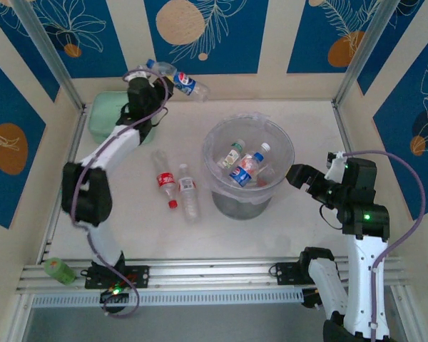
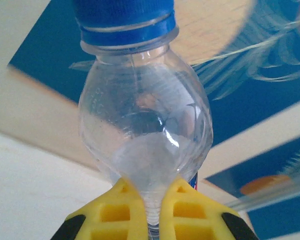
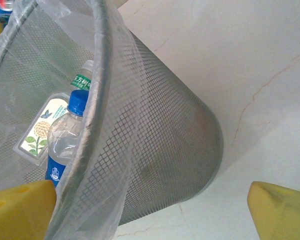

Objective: Put the plastic bottles in the bin

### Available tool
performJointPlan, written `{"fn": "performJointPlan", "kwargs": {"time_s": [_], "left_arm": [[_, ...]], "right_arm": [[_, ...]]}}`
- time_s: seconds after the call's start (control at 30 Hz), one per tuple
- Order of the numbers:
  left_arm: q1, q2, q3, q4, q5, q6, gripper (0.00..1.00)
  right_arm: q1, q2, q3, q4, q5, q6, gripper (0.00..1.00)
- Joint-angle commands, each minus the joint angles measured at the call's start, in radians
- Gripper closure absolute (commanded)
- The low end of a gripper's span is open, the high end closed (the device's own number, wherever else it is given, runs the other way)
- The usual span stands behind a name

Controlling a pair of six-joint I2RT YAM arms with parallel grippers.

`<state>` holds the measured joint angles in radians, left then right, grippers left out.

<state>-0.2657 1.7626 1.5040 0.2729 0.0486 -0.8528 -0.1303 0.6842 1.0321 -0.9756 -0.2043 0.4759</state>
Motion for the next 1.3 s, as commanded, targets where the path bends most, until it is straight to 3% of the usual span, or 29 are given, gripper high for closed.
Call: {"fn": "performJointPlan", "kwargs": {"time_s": [0.0,0.17,0.37,0.47,0.63,0.83,0.93,1.0,1.13,1.27], "left_arm": [[0.006,-0.219,-0.042,-0.024,0.096,0.130,1.00],[-0.052,-0.410,-0.055,-0.219,0.278,0.159,1.00],[-0.296,-0.449,0.010,-0.418,0.326,0.244,1.00],[-0.395,-0.443,-0.004,-0.450,0.273,0.234,1.00],[-0.522,-0.431,-0.142,-0.360,0.157,0.156,1.00],[-0.603,-0.341,-0.162,-0.357,0.085,0.186,1.00],[-0.634,-0.305,-0.119,-0.407,0.065,0.226,0.77],[-0.650,-0.291,-0.097,-0.435,0.051,0.247,0.68],[-0.667,-0.301,-0.113,-0.452,0.013,0.264,0.48],[-0.667,-0.368,-0.134,-0.480,-0.060,0.313,0.40]], "right_arm": [[0.006,0.013,0.055,0.051,-0.002,0.010,0.03],[0.006,0.062,0.116,0.112,0.009,0.002,0.03],[0.014,0.145,0.219,0.185,0.010,0.011,0.03],[0.037,0.173,0.285,0.194,0.020,0.013,0.03],[0.089,0.189,0.341,0.188,0.031,0.024,0.05],[0.195,0.242,0.397,0.148,0.051,-0.012,0.07],[0.284,0.283,0.442,0.105,0.116,-0.055,0.07],[0.350,0.310,0.454,0.086,0.172,-0.083,0.07],[0.452,0.375,0.490,0.036,0.296,-0.136,0.18],[0.518,0.440,0.540,0.002,0.376,-0.174,0.32]]}}
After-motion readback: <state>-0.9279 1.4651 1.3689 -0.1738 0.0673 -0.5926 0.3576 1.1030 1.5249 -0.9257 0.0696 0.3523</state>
